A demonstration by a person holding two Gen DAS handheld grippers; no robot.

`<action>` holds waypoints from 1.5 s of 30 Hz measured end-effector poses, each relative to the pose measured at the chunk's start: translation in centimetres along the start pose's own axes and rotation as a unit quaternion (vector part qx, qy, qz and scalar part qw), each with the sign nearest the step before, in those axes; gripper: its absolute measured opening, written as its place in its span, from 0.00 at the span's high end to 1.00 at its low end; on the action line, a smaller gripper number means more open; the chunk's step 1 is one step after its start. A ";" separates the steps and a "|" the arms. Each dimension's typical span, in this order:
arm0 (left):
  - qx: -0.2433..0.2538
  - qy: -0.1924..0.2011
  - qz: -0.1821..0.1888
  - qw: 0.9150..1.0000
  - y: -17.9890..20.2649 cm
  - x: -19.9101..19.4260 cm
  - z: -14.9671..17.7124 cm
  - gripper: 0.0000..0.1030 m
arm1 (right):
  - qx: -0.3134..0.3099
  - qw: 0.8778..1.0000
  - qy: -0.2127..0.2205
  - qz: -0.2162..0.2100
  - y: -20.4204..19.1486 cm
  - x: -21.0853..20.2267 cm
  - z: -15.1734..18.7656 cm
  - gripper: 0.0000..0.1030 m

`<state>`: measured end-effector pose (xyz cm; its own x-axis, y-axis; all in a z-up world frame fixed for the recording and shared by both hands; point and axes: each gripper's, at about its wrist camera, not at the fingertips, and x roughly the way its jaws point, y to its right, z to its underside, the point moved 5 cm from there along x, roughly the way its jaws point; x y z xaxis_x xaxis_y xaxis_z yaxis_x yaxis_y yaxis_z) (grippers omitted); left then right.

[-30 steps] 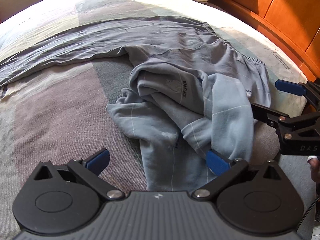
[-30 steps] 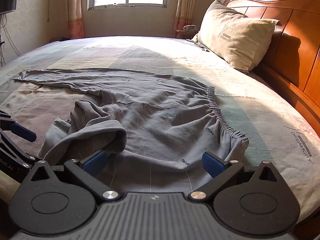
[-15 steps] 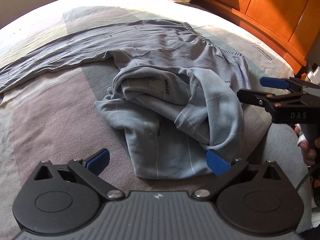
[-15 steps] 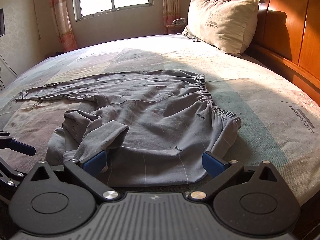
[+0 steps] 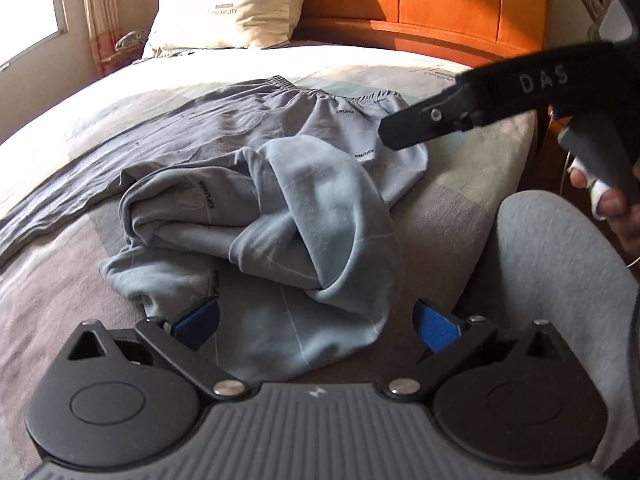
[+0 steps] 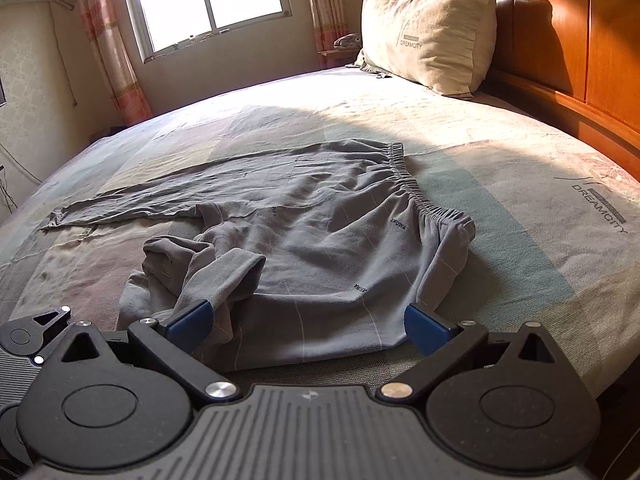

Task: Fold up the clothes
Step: 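Release the gathered fabric and withdraw the right gripper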

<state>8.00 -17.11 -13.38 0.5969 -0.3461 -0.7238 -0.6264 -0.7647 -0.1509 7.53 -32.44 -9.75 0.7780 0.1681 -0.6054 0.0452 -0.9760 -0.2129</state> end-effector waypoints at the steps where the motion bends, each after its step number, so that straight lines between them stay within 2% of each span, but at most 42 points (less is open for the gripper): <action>1: 0.019 0.001 -0.019 1.000 0.2 0.1 0.1 0.01 | 0.002 1.000 0.001 0.001 0.2 -0.2 0.0 0.00; 3: 0.043 0.014 -0.051 0.998 0.0 -0.1 0.2 0.01 | 0.003 1.000 0.001 0.008 0.6 -0.5 0.1 0.00; 6: 0.064 0.012 -0.104 0.992 -1.4 -0.8 0.4 0.01 | 0.013 1.000 0.000 0.014 1.3 -0.6 0.3 0.00; 8: 0.088 0.007 -0.125 0.988 -2.1 -1.2 0.5 0.01 | 0.022 1.000 -0.002 0.018 1.9 -0.6 0.4 0.00; 15: 0.110 0.015 -0.090 0.990 -0.8 -1.0 -0.3 0.01 | 0.044 0.999 -0.002 0.007 1.9 -0.4 0.3 0.00; 17: 0.098 0.014 -0.078 0.992 -0.2 -0.2 -0.6 0.01 | 0.040 0.999 -0.002 0.003 1.6 -0.4 0.3 0.00; 19: 0.075 0.022 -0.087 0.993 -0.1 0.5 -0.8 0.01 | 0.034 0.999 -0.002 0.002 1.3 -0.4 0.3 0.00; 24: 0.055 0.011 -0.156 0.986 -2.1 0.1 -0.7 0.00 | 0.029 1.000 0.001 0.002 1.0 -0.8 0.2 0.00; 26: 0.060 0.002 -0.207 0.976 -3.5 -0.6 -0.4 0.00 | 0.025 1.000 0.002 0.000 0.8 -0.8 0.1 0.00; 32: 0.032 0.001 -0.291 0.956 -8.0 -3.7 0.5 0.00 | 0.016 1.000 -0.003 -0.014 -0.2 -0.4 0.2 0.00; 33: 0.026 0.005 -0.288 0.957 -8.3 -4.0 0.5 0.00 | 0.015 1.000 -0.004 -0.017 -0.4 -0.3 0.2 0.00; 36: 0.019 0.035 -0.231 0.972 -7.8 -4.4 0.3 0.01 | 0.009 0.999 -0.014 -0.030 -1.1 0.2 0.4 0.00; 42: 0.055 0.035 -0.192 0.979 -5.9 -1.6 0.1 0.01 | -0.012 0.996 -0.053 -0.067 -3.4 1.6 0.9 0.00; 45: 0.065 0.020 -0.200 0.977 -5.9 0.3 0.2 0.00 | -0.022 0.996 -0.056 -0.070 -4.0 1.5 1.2 0.00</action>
<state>11.73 -12.62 -12.79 0.8248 -0.0556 -0.5627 -0.3955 -0.7680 -0.5038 7.81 -28.09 -10.71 0.6876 0.3153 -0.6541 0.1774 -0.9465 -0.2697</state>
